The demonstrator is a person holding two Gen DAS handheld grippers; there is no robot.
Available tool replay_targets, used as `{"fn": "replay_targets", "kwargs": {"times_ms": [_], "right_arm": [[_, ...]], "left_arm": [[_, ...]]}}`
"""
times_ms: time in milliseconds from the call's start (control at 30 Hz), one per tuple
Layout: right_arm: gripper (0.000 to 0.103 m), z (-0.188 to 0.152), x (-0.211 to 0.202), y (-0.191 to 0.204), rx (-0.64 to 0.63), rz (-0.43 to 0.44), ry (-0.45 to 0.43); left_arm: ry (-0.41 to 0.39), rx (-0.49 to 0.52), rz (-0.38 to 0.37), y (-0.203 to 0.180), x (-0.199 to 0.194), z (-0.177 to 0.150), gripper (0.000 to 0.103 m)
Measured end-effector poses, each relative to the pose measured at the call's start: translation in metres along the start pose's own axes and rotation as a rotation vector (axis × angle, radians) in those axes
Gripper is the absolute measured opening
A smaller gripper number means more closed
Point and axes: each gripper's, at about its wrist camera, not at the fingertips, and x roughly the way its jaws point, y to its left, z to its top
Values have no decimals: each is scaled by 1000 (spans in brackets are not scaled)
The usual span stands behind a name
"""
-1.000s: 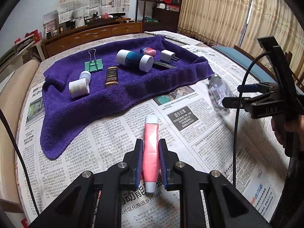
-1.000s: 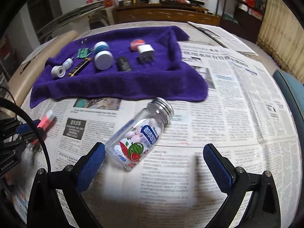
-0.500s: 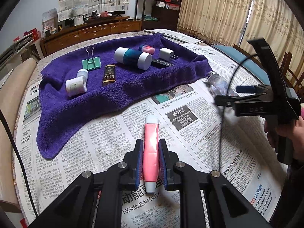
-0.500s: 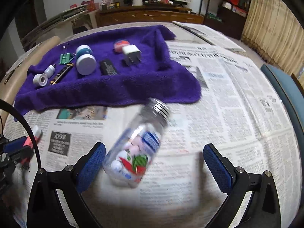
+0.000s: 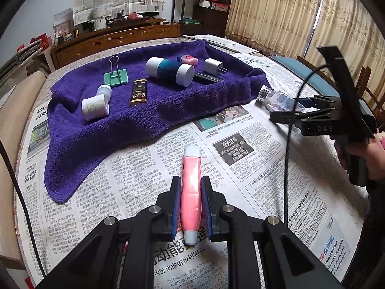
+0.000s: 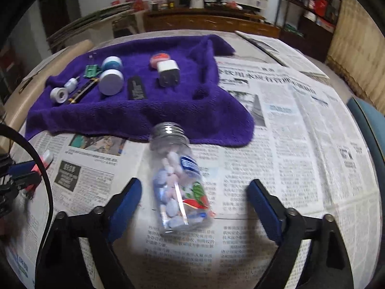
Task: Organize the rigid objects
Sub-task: 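Grasp the clear pill bottle with the right tool while the left holds the pink tube, then carry the pink tube and pill bottle over the purple towel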
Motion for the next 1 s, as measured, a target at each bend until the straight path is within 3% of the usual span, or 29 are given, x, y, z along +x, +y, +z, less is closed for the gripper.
{"fn": "replay_targets", "kwargs": {"times_ms": [300,433,633,1000], "right_arm": [[44,-4,-8,2,-88,60,1],[43,-4,-9,4,-124,69,9],[42,-8,-19,-5,-75,148,5],[43,-19,-21,-2,-104,143,16]], "left_arm": [[-1,2,9,0,1,1,17],[0,-5,12,-1,3,3,17],[-17,-5,16,-3,-3,4,17],[-3,0,9,-9,3,6,17]]}}
